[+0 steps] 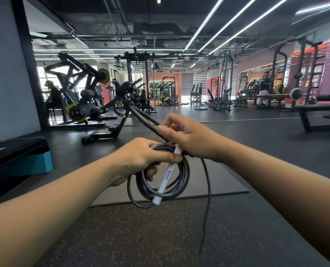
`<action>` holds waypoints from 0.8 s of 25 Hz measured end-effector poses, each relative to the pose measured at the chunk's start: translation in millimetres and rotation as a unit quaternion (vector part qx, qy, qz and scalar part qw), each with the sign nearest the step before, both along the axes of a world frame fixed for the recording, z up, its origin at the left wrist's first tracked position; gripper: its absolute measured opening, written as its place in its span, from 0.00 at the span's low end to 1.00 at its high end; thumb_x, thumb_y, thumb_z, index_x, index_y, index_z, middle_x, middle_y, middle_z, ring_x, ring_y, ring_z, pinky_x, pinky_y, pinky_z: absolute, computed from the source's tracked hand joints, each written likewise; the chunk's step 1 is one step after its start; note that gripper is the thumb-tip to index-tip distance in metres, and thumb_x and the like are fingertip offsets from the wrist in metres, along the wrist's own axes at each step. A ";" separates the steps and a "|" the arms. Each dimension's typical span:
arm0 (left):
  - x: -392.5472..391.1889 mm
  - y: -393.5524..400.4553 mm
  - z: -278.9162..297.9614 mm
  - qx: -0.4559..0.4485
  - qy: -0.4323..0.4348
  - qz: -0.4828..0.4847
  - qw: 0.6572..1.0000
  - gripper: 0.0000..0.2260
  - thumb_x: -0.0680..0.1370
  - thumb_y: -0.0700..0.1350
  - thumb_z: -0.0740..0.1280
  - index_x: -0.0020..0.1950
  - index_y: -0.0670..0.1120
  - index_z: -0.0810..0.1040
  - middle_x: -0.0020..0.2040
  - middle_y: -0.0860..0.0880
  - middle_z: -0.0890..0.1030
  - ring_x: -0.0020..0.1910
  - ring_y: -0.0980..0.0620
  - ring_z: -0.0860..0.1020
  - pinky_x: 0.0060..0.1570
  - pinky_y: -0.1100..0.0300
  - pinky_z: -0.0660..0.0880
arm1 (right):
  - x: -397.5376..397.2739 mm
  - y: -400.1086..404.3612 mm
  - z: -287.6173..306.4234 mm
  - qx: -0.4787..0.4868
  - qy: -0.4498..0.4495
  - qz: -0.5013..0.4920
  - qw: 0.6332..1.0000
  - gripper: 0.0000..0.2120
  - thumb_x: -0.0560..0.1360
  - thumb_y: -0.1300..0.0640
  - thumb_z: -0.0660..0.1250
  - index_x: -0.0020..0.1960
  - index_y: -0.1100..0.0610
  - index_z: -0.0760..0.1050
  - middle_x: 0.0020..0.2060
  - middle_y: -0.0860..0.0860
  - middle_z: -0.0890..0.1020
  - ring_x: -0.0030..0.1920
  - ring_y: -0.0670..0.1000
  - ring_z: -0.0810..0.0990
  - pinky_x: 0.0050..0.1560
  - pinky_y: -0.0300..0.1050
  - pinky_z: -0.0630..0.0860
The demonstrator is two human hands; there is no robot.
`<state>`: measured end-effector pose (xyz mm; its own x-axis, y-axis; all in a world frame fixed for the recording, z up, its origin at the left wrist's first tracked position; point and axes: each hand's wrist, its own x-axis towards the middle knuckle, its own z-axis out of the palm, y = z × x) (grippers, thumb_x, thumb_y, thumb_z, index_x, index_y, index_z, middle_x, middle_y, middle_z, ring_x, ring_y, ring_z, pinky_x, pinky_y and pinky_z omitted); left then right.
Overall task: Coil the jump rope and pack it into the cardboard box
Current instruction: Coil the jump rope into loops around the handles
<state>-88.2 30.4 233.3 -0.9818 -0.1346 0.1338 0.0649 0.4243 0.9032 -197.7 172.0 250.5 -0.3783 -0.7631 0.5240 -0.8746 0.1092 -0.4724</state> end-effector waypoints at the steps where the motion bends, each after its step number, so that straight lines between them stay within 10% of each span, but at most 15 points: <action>1: 1.6 -1.9 -1.0 0.009 0.001 -0.007 1.000 0.09 0.69 0.47 0.80 0.43 0.44 0.85 0.26 0.50 0.67 0.24 0.51 0.66 0.27 0.58 0.70 | 1.1 1.5 1.2 -0.006 -0.020 -0.007 1.000 0.18 0.83 0.41 0.59 0.49 0.55 0.74 0.36 0.49 0.75 0.32 0.42 0.72 0.37 0.38 0.70; 7: 0.8 -10.0 0.9 0.207 0.105 0.030 0.972 0.14 0.66 0.50 0.79 0.46 0.44 0.86 0.27 0.53 0.69 0.23 0.54 0.65 0.30 0.58 0.68 | -15.7 20.9 6.4 0.019 -0.156 -0.042 0.987 0.36 0.80 0.29 0.50 0.43 0.60 0.79 0.27 0.53 0.74 0.22 0.48 0.65 0.24 0.38 0.62; 12: -10.5 -0.1 10.8 0.485 0.229 0.110 0.837 0.11 0.68 0.51 0.78 0.40 0.48 0.79 0.24 0.54 0.69 0.20 0.57 0.66 0.31 0.61 0.73 | -28.0 26.2 -7.6 -0.071 -0.292 0.026 0.954 0.30 0.76 0.28 0.61 0.48 0.56 0.80 0.41 0.56 0.76 0.27 0.49 0.63 0.31 0.45 0.58; 15: -27.1 19.7 11.4 0.566 0.244 0.125 0.777 0.16 0.65 0.55 0.79 0.39 0.47 0.77 0.27 0.52 0.71 0.25 0.55 0.72 0.50 0.52 0.81 | -12.9 6.1 -26.4 -0.117 -0.400 0.116 0.902 0.37 0.71 0.28 0.65 0.60 0.60 0.78 0.42 0.51 0.78 0.30 0.48 0.66 0.32 0.43 0.62; 20: -48.6 41.4 3.6 0.503 0.249 0.254 0.788 0.29 0.63 0.67 0.76 0.52 0.47 0.83 0.48 0.48 0.86 0.50 0.43 0.86 0.53 0.40 0.81 | 20.7 -32.6 -44.7 -0.306 -0.463 0.095 0.826 0.13 0.73 0.44 0.75 0.50 0.52 0.83 0.40 0.55 0.82 0.33 0.54 0.75 0.30 0.41 0.63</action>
<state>-136.7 71.8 236.9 -0.6272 -0.7765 0.0604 0.5700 -0.4047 0.7151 -177.0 139.4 205.8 -0.7374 -0.5543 0.3859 -0.0807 -0.4950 -0.8652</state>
